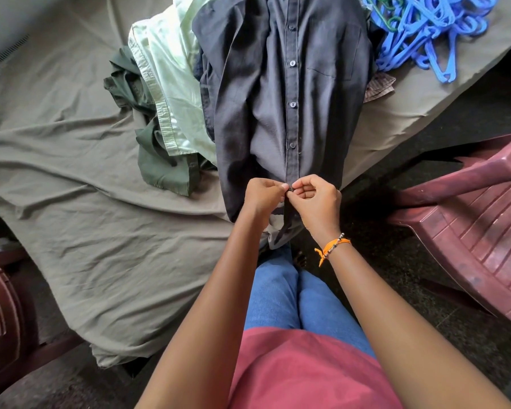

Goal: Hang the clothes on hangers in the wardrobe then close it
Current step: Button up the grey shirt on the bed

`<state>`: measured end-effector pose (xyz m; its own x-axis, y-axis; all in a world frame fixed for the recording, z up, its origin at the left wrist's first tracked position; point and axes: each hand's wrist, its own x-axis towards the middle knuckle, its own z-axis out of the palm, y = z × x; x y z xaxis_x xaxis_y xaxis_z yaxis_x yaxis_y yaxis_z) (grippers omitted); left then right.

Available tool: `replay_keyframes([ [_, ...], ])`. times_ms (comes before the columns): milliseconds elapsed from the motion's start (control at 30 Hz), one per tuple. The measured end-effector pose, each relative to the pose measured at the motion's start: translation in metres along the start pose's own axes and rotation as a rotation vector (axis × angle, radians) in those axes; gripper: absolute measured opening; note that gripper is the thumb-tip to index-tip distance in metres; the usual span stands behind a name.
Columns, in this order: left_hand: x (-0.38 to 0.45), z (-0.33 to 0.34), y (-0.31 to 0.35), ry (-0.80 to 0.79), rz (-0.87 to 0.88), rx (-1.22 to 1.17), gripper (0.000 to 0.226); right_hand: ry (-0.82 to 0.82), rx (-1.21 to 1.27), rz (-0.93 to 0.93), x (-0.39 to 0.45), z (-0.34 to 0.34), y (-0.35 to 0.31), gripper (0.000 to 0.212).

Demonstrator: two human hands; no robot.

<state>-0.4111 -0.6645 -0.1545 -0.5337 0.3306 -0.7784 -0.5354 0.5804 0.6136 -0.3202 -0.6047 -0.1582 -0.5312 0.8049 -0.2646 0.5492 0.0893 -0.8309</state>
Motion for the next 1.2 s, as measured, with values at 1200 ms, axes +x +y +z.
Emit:
replay_keyframes([
  [1200, 0.150, 0.086, 0.215, 0.255, 0.508, 0.583, 0.024, -0.115, 0.330, 0.373, 0.303, -0.085, -0.039, 0.020],
])
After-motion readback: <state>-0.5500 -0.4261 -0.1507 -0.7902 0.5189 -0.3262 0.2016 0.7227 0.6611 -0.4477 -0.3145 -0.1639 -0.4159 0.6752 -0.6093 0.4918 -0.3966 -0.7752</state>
